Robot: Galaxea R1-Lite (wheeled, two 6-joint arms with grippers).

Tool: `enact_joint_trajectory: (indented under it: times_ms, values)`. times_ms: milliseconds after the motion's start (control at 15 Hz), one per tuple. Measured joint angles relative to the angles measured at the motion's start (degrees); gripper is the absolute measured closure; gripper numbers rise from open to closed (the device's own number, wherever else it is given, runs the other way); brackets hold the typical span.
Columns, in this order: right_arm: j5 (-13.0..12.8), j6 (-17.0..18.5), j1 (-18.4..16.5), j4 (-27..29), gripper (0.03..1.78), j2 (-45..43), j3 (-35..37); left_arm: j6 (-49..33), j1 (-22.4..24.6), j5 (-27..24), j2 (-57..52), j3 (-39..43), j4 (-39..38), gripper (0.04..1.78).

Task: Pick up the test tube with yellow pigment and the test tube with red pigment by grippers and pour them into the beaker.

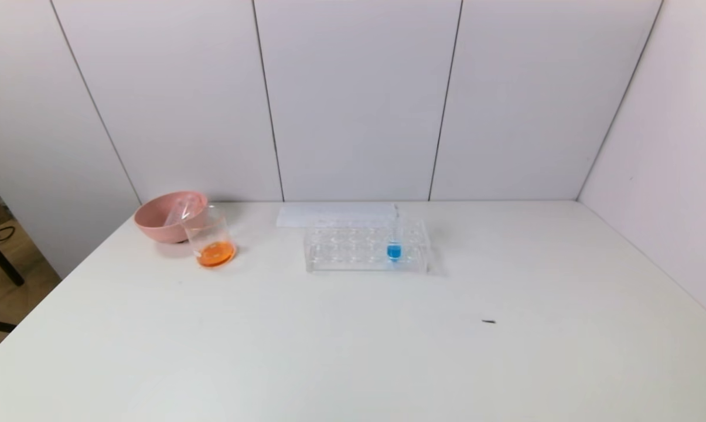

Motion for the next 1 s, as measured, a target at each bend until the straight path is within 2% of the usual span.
enact_joint_trajectory:
  times_ms: [267, 800, 1000]
  values:
    - [0.0, 0.0, 0.0, 0.0, 0.11, 0.0, 0.0, 0.1, 0.0, 5.5, 0.0, 1.5, 6.0, 0.06]
    - [0.0, 0.0, 0.0, 0.0, 0.11, 0.0, 0.0, 0.5, 0.0, 7.9, 0.0, 1.6, 23.8, 0.06]
    - [0.0, 0.0, 0.0, 0.0, 0.11, 0.0, 0.0, 3.8, 0.0, 7.9, 0.0, 1.6, 28.6, 0.06]
